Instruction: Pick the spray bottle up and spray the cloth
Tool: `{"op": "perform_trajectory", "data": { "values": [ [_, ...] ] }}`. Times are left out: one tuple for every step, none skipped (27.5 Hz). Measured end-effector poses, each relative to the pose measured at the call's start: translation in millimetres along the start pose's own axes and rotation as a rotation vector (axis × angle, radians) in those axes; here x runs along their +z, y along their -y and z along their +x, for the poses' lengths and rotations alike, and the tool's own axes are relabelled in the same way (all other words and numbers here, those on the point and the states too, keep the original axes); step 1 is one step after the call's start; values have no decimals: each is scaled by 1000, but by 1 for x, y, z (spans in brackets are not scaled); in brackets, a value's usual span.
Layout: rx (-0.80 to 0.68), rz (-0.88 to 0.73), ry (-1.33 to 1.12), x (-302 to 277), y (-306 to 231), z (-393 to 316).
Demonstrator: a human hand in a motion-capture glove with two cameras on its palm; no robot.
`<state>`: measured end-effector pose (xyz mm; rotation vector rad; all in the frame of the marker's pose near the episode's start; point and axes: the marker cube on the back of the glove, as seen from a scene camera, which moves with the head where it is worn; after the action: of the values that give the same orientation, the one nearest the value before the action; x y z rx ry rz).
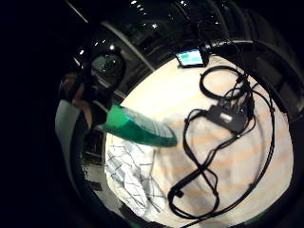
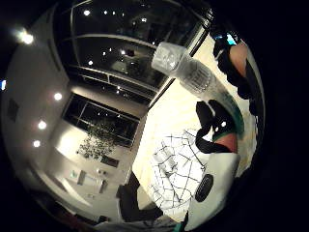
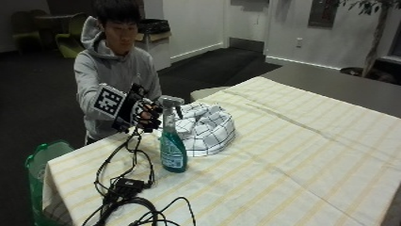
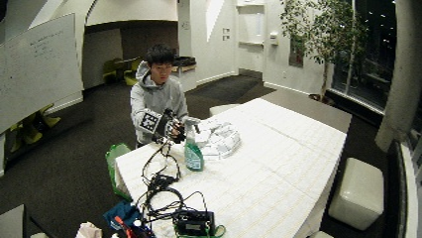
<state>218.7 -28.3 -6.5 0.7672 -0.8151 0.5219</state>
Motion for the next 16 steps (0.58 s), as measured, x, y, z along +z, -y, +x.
{"op": "perform_trajectory", "data": {
  "values": [
    [6, -5, 3, -1, 1, 0],
    [16, -10, 6, -1, 2, 0],
    [20, -14, 10, 0, 3, 0],
    [8, -16, 14, 0, 3, 1],
    [-21, -22, 19, 1, 3, 3],
    [-58, -33, 23, 2, 2, 5],
    [-88, -48, 28, 3, 0, 7],
    [-104, -58, 33, 4, -1, 9],
    [-109, -59, 38, 6, 0, 10],
    [-110, -52, 45, 8, 2, 11],
    [-103, -44, 51, 11, 4, 11],
    [-84, -43, 57, 14, 6, 12],
    [-52, -50, 64, 16, 6, 12],
    [-18, -62, 73, 19, 7, 12],
    [11, -75, 84, 22, 7, 12],
    [31, -88, 96, 26, 7, 12]
  ]
}}
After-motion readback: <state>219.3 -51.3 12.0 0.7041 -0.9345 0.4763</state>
